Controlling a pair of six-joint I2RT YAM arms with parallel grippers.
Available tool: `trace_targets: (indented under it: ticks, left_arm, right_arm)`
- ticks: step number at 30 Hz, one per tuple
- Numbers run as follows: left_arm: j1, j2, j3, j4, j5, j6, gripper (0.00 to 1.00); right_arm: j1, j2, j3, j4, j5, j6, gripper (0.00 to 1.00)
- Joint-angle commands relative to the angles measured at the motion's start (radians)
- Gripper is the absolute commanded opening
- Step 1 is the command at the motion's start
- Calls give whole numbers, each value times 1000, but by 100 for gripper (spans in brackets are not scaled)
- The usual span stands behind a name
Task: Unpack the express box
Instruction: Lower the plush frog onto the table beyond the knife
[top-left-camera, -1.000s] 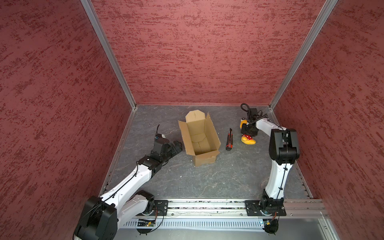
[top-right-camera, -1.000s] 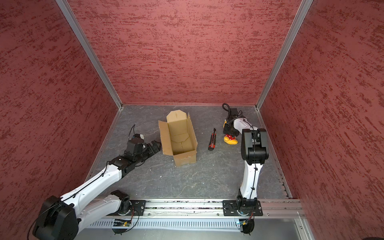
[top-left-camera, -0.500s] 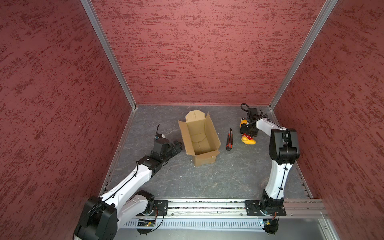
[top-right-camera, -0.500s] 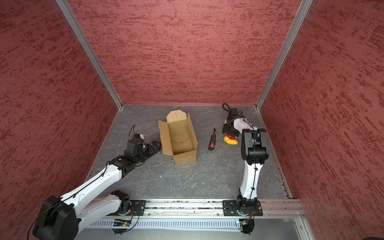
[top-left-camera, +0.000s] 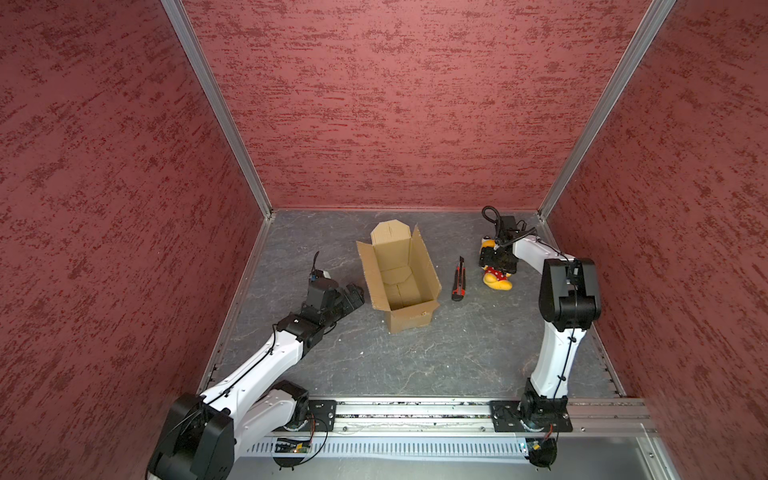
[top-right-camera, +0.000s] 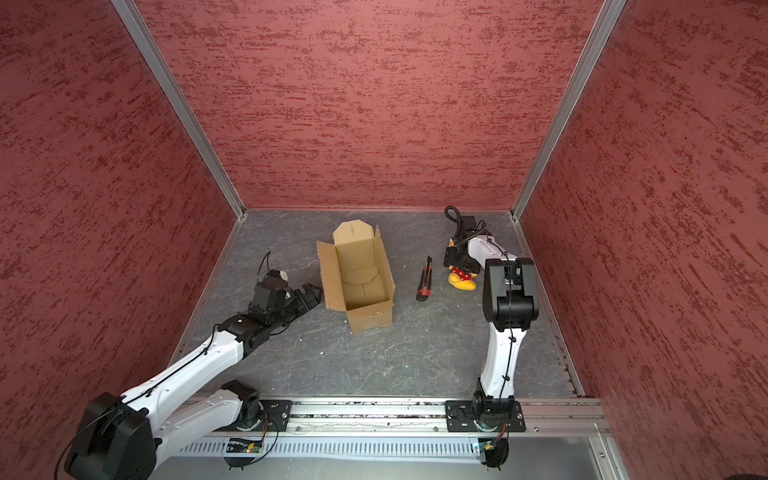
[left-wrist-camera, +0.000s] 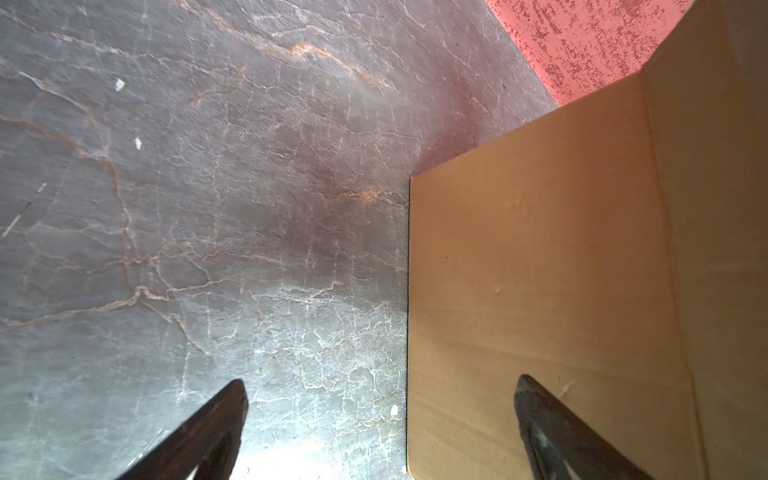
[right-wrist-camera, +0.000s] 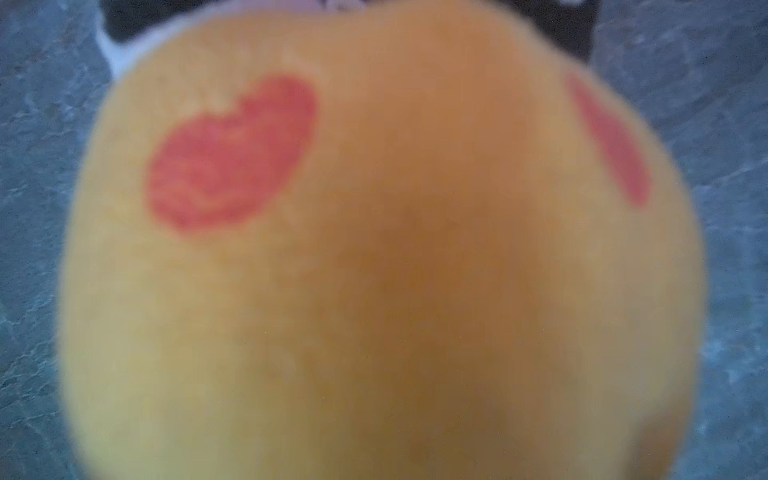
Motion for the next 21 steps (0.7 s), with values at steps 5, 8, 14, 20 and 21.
trace_targets:
  ticks: [5,8,14,20,21]
  left_arm:
    - [5,-31,-16,10,0,5,100]
    - [5,-37,-23,10,0,-1,100]
    - [9,-38,-27,16,2,-1,100]
    - [11,-42,-33,21,5,0,100]
    - [11,-43,-33,21,6,-1,100]
  right_arm:
    - [-5,-60,10,-53,18,-4,83]
    - [-5,-69,9,-61,24,-5,84]
    - [-5,-83,12,-71,28,-3,88]
    - [-6,-93,10,-78,33,-4,90]
    - [-6,-95,10,-79,34,-5,90]
